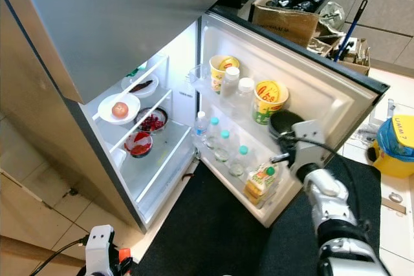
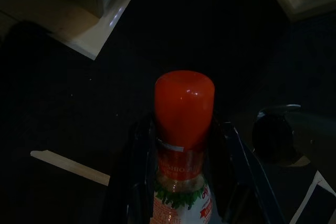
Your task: Restocking fridge
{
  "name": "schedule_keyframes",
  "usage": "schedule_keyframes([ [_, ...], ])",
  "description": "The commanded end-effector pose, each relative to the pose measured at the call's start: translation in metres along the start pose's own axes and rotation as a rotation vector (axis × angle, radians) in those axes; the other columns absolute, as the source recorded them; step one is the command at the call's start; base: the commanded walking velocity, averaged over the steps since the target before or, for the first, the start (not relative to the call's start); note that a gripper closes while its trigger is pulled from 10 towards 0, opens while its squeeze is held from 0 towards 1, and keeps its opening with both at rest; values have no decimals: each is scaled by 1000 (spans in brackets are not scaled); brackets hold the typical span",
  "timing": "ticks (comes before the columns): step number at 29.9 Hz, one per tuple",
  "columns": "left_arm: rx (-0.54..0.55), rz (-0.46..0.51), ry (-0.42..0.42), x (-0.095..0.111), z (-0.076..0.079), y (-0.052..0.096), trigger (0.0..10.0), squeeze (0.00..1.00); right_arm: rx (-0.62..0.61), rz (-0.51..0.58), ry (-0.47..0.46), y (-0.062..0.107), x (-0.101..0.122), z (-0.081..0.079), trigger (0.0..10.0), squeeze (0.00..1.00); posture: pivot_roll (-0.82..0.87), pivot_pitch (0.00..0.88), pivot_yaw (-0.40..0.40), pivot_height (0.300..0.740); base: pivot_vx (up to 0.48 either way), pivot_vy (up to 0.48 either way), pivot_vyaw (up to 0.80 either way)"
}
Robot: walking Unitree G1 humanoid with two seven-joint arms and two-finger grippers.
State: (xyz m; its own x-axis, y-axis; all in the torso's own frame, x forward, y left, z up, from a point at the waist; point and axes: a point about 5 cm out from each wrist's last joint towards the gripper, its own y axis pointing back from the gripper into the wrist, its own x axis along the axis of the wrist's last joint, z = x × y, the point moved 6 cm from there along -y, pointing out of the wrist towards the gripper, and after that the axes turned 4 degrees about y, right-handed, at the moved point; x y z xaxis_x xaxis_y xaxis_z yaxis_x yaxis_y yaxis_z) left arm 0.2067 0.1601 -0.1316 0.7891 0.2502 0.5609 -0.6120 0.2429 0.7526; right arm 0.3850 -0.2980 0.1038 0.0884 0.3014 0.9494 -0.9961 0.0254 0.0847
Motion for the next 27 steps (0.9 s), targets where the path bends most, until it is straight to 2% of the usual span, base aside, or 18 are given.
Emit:
schedule_keyframes([
  [1, 13, -4, -10, -1, -5, 2, 10000, 0, -84, -19, -7, 4, -5, 19, 10000, 0, -55, 76, 6, 740, 0, 0, 0],
  [3, 12, -5, -13, -1, -4, 2, 10000, 0, -145, -54, 14, 10, -12, 36, 10000, 0, -56, 76, 3, 740, 0, 0, 0],
  [5, 12, -6, -13, -1, -4, 2, 10000, 0, -172, -102, 26, 17, -24, 41, 10000, 0, -56, 75, 2, 740, 0, 0, 0],
  [8, 11, -6, -12, -2, -4, 2, 10000, 0, -150, -157, 15, 23, -42, 33, 10000, 0, -56, 75, 2, 740, 0, 0, 0],
  [9, 11, -6, -12, -2, -4, 2, 10000, 0, -150, -157, 15, 23, -42, 33, 10000, 0, -56, 75, 2, 740, 0, 0, 0],
  [10, 8, -9, -14, -3, -3, 1, 10000, 0, -109, -207, -5, 29, -60, 19, 10000, 0, -60, 74, 4, 740, 0, 0, 0],
  [11, 7, -11, -15, -3, -3, 1, 10000, 0, -96, -224, -12, 32, -66, 14, 10000, 0, -60, 74, 4, 740, 0, 0, 0],
  [13, 4, -14, -19, -4, -2, 1, 10000, 0, -57, -323, -27, 45, -95, -1, 10000, 0, -59, 73, 4, 740, 0, 0, 0],
  [14, 4, -14, -19, -4, -2, 1, 10000, 0, -57, -323, -27, 45, -95, -1, 10000, 0, -59, 73, 4, 740, 0, 0, 0],
  [17, 4, -13, -28, -3, -1, 1, 10000, 0, -35, -518, -55, 80, -144, -21, 10000, 0, -59, 73, 4, 740, 0, 0, 0],
  [19, 4, -12, -30, -3, -1, 1, 10000, 0, -35, -547, -60, 86, -152, -24, 10000, 0, -59, 73, 4, 740, 0, 0, 0],
  [20, 0, -14, -29, -4, 0, 1, 10000, 0, -22, -616, -69, 102, -169, -32, 10000, 0, -56, 67, 0, 740, 0, 0, 0],
  [21, -13, -19, -25, -4, 1, 1, 10000, 0, -4, -705, -82, 126, -190, -44, 10000, 0, -54, 66, -1, 740, 0, 0, 0],
  [22, -13, -19, -25, -4, 1, 1, 10000, 0, -4, -705, -82, 126, -190, -44, 10000, 0, -54, 66, -1, 740, 0, 0, 0],
  [23, -23, -26, -22, -6, 2, 1, 10000, 0, 10, -783, -93, 148, -207, -54, 10000, 0, -54, 66, -1, 740, 0, 0, 0],
  [25, -23, -26, -22, -6, 2, 1, 10000, 0, 10, -783, -93, 148, -207, -54, 10000, 0, -54, 66, -1, 740, 0, 0, 0],
  [26, -27, -31, -19, -7, 2, 1, 10000, 0, 23, -855, -105, 170, -222, -64, 10000, 0, -52, 63, 2, 740, 0, -435, 0],
  [27, -27, -31, -19, -7, 2, 1, 10000, 0, 23, -855, -105, 170, -222, -64, 10000, 0, -52, 63, 2, 740, 0, -435, 0],
])
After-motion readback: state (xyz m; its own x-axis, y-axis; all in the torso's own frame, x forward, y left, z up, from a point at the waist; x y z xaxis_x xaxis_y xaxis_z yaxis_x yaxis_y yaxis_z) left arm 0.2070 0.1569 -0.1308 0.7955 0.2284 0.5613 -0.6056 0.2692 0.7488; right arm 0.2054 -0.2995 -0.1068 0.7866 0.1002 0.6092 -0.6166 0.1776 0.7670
